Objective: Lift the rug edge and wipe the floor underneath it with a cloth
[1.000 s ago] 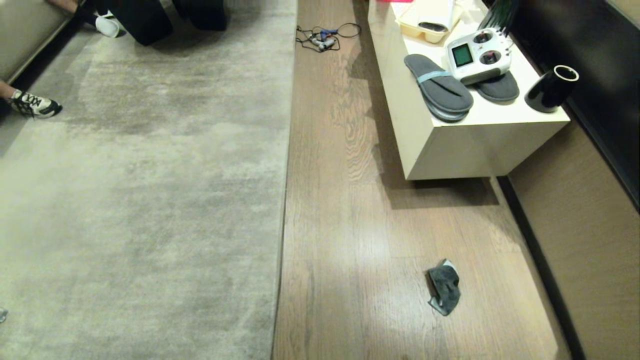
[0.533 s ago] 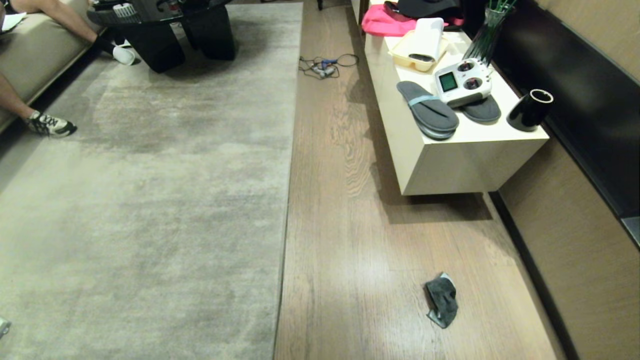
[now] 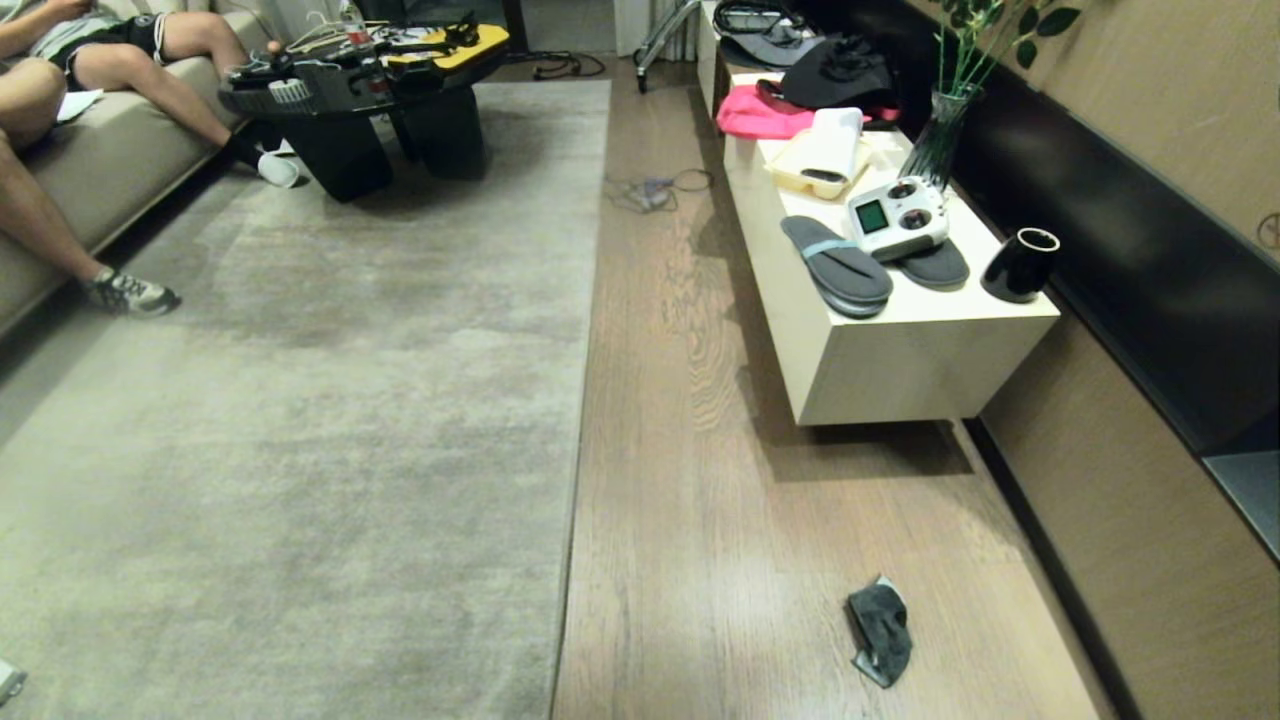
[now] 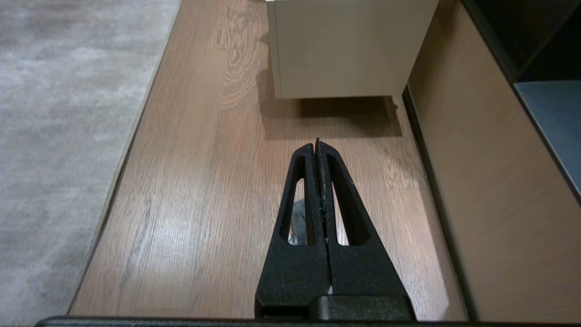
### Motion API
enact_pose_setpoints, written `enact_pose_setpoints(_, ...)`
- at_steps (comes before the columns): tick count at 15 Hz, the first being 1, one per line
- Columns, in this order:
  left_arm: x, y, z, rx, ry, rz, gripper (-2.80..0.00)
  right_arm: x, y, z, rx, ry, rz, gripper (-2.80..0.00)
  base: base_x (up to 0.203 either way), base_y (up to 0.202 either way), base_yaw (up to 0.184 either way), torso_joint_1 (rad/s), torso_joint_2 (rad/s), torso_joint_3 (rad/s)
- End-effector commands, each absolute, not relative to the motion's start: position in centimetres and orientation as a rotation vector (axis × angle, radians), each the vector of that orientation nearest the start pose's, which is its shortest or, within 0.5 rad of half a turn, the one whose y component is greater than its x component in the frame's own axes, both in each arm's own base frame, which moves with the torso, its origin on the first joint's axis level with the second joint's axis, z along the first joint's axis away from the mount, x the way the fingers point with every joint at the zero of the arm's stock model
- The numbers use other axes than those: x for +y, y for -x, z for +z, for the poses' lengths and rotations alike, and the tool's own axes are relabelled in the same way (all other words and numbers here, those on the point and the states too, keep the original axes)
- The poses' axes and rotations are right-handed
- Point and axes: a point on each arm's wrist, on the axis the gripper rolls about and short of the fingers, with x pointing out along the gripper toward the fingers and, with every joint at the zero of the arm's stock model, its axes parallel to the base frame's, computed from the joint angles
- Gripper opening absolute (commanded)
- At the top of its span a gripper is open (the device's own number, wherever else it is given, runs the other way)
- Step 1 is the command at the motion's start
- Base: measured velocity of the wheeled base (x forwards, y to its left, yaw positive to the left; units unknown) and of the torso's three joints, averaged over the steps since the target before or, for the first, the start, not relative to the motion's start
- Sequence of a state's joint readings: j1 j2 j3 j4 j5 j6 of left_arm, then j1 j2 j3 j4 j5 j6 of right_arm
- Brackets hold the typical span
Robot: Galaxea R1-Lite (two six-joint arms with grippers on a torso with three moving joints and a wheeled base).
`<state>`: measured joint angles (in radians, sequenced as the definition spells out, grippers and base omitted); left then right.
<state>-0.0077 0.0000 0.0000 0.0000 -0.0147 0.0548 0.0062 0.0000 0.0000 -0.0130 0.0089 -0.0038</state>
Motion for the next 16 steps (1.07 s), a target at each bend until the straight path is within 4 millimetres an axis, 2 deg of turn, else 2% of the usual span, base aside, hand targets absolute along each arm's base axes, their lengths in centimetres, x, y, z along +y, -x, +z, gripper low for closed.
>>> enact_pose_setpoints(1,-0.01,2.28,7.55,-0.001,-0.055,-0.021,-2.8,0.01,2.27,7.69,-0.012,0.005,0.016,-2.8,0.0,0.0,0.0,0.007,0.0,0.199)
enact_pose_setpoints(11,-0.01,2.28,7.55,-0.001,-0.055,-0.021,-2.8,0.01,2.27,7.69,-0.012,0.005,0.016,-2.8,0.0,0.0,0.0,0.003,0.0,0.204)
enact_pose_setpoints(16,-0.01,2.28,7.55,0.0,-0.041,-0.022,-2.8,0.01,2.27,7.69,-0.012,0.005,0.015,-2.8,0.0,0.0,0.0,0.002,0.0,0.047)
